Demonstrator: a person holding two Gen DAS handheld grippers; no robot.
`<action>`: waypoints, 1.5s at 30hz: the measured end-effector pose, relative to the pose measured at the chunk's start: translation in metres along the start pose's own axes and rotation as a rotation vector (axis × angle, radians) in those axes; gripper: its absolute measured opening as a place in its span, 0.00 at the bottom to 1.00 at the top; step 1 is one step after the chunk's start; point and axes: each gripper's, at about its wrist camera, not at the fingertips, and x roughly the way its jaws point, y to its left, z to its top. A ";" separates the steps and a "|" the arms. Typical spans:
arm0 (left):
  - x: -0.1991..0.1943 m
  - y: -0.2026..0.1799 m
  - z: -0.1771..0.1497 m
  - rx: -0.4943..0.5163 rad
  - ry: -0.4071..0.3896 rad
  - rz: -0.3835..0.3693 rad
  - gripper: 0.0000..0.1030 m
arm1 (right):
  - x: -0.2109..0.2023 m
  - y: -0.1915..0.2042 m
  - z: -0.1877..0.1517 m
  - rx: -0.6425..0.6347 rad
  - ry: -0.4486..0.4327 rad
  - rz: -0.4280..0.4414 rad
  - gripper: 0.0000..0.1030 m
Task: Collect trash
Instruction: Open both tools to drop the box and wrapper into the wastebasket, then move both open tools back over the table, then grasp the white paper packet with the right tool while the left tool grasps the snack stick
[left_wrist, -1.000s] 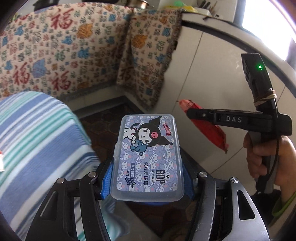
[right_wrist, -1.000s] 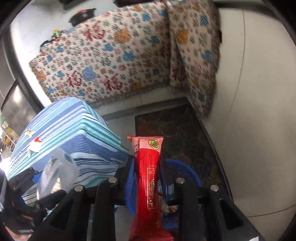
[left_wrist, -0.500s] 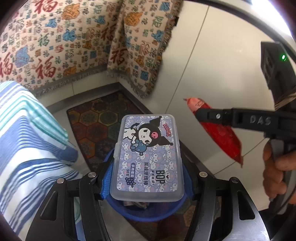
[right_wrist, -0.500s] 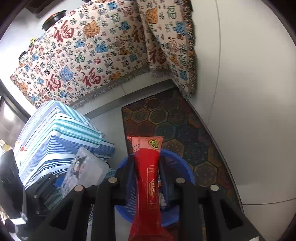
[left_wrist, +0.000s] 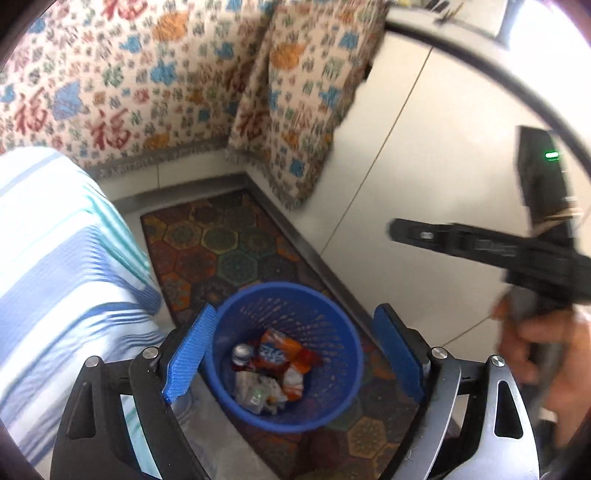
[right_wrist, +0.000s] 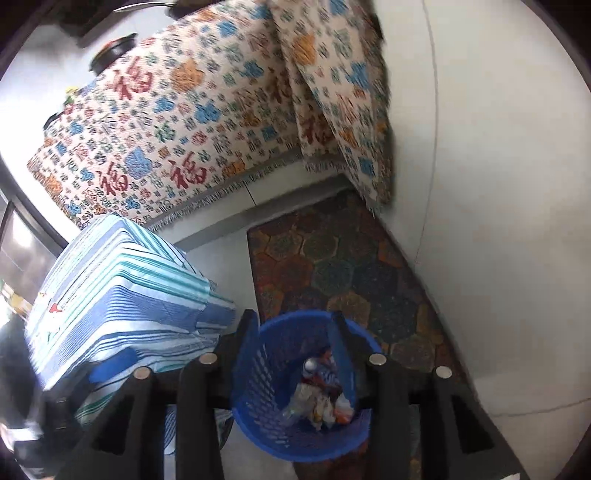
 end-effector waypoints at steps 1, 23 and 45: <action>-0.016 0.002 -0.001 0.008 -0.010 0.008 0.88 | -0.004 0.009 0.002 -0.020 -0.017 -0.005 0.44; -0.218 0.310 -0.105 -0.293 -0.047 0.644 0.95 | 0.019 0.364 -0.123 -0.677 0.060 0.310 0.52; -0.214 0.366 -0.099 -0.333 0.031 0.683 0.99 | 0.048 0.413 -0.136 -0.695 0.085 0.258 0.77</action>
